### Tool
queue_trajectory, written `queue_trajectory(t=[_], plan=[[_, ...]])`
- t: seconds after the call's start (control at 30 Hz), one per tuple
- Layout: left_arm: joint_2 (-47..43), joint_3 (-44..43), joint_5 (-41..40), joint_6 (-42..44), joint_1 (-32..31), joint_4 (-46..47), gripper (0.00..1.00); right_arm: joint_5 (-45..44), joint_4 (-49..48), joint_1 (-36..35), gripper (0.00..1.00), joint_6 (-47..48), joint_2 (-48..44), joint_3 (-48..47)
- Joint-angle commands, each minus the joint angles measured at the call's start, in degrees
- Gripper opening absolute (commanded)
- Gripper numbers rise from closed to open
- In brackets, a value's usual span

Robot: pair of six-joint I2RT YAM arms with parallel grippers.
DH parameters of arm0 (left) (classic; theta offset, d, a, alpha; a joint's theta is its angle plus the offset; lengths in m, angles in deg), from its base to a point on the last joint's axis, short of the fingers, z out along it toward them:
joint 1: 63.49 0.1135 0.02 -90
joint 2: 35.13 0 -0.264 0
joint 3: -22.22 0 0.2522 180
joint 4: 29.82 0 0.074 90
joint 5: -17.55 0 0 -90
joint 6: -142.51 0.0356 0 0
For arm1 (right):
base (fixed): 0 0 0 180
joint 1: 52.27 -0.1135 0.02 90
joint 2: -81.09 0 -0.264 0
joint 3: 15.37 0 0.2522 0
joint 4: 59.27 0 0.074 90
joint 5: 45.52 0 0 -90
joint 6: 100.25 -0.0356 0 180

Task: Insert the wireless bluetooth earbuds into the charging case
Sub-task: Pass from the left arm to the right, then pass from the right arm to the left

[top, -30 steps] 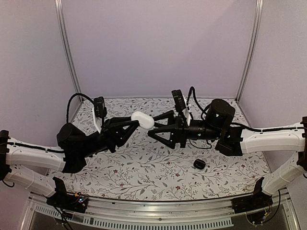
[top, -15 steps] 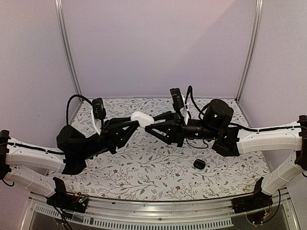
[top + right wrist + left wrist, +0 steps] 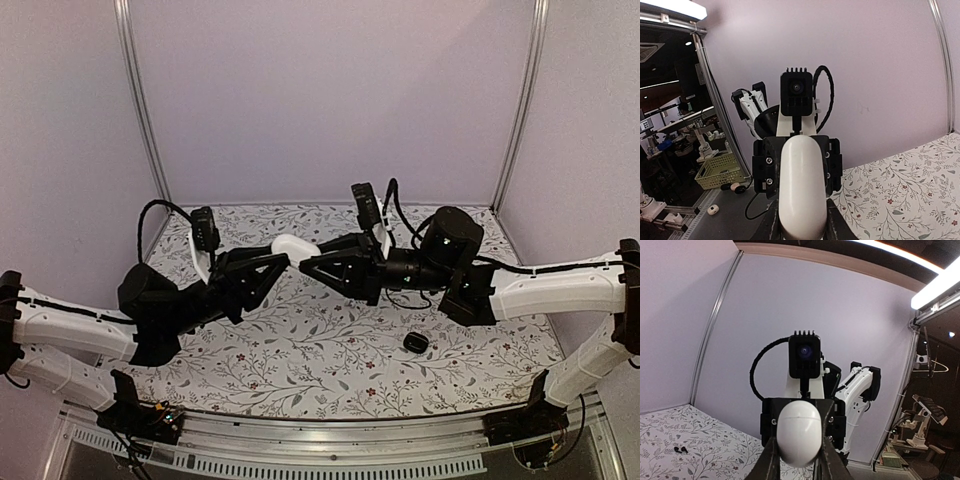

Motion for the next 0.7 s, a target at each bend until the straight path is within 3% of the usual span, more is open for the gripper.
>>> queue_trajectory(t=[0.0, 0.13, 0.23, 0.43, 0.67], plan=[[-0.9, 1.2, -1.3, 0.6, -0.7, -1.1, 0.16, 1.4, -1.0, -0.3, 0.18, 0.1, -0.3, -1.0], [-5.3, 0.6, -3.1, 2.6, -0.7, -12.4, 0.48, 1.2, 2.3, 0.7, 0.14, 1.3, -2.3, 0.3], [-9.8, -1.4, -6.3, 5.4, -0.6, -24.6, 0.57, 0.5, 7.4, 1.1, 0.10, 3.6, -4.3, 0.3], [-16.4, -6.0, -10.1, 12.2, -0.4, -43.3, 0.66, 0.5, 24.1, 1.0, 0.08, 12.3, -6.3, -2.8], [-15.8, -16.4, -0.4, 20.9, -0.4, -65.5, 0.66, 1.1, 45.1, 1.1, 0.05, 24.5, -5.0, -10.7]])
